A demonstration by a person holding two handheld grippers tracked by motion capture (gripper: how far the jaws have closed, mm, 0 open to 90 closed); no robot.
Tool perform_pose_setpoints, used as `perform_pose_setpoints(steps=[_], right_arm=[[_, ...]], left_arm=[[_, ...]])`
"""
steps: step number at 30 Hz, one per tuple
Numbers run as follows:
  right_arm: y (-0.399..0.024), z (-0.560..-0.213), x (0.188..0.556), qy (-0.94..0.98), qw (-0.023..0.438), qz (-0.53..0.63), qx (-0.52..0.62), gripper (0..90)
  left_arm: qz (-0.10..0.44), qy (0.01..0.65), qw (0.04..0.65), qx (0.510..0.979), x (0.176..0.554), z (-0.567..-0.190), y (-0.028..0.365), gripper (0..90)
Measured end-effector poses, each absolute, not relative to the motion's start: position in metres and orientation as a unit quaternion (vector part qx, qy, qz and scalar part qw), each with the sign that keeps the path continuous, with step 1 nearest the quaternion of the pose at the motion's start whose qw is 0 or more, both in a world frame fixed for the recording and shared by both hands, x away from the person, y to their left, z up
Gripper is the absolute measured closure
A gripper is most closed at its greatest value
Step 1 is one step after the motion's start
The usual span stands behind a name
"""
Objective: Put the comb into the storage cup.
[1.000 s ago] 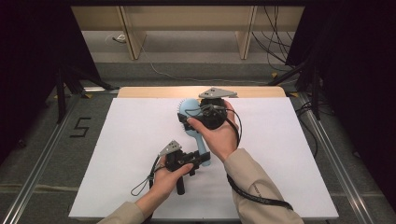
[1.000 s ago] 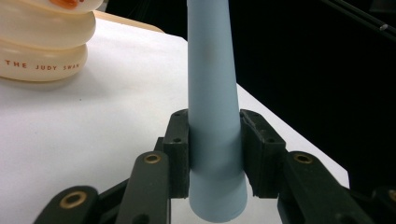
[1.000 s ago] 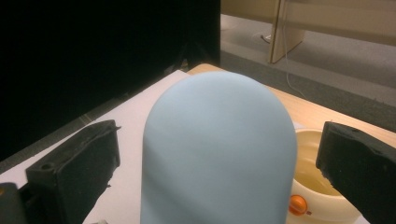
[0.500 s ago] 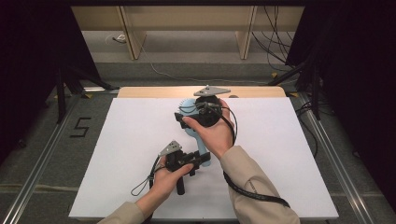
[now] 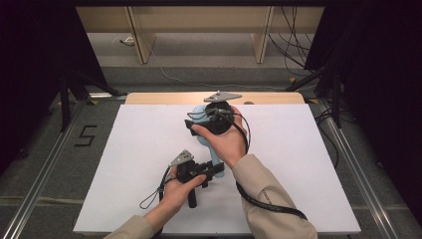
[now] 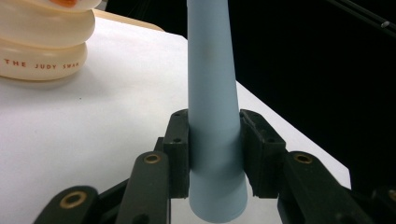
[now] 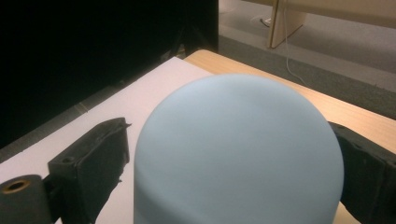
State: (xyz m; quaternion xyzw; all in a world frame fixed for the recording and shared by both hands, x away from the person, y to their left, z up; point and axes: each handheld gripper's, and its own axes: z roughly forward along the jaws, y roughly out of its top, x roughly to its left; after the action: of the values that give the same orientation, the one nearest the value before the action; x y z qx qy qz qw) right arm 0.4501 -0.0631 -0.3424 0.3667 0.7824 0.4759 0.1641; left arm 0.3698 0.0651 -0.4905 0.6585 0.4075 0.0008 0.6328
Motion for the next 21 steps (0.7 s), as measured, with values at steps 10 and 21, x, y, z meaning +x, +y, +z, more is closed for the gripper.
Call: perform_pose_setpoints(steps=[10, 21], right_arm=[[-0.0644, -0.3429, 0.4502, 0.784, 0.164, 0.472, 0.367, 19.5], [-0.0654, -0.3417, 0.4490, 0.781, 0.162, 0.476, 0.371, 20.5]], left_arm=[[0.004, 0.407, 0.631, 0.660, 0.3699, -0.4907, 0.0651, 64.8], [0.012, 0.404, 0.629, 0.664, 0.3698, -0.4901, 0.0658, 64.8]])
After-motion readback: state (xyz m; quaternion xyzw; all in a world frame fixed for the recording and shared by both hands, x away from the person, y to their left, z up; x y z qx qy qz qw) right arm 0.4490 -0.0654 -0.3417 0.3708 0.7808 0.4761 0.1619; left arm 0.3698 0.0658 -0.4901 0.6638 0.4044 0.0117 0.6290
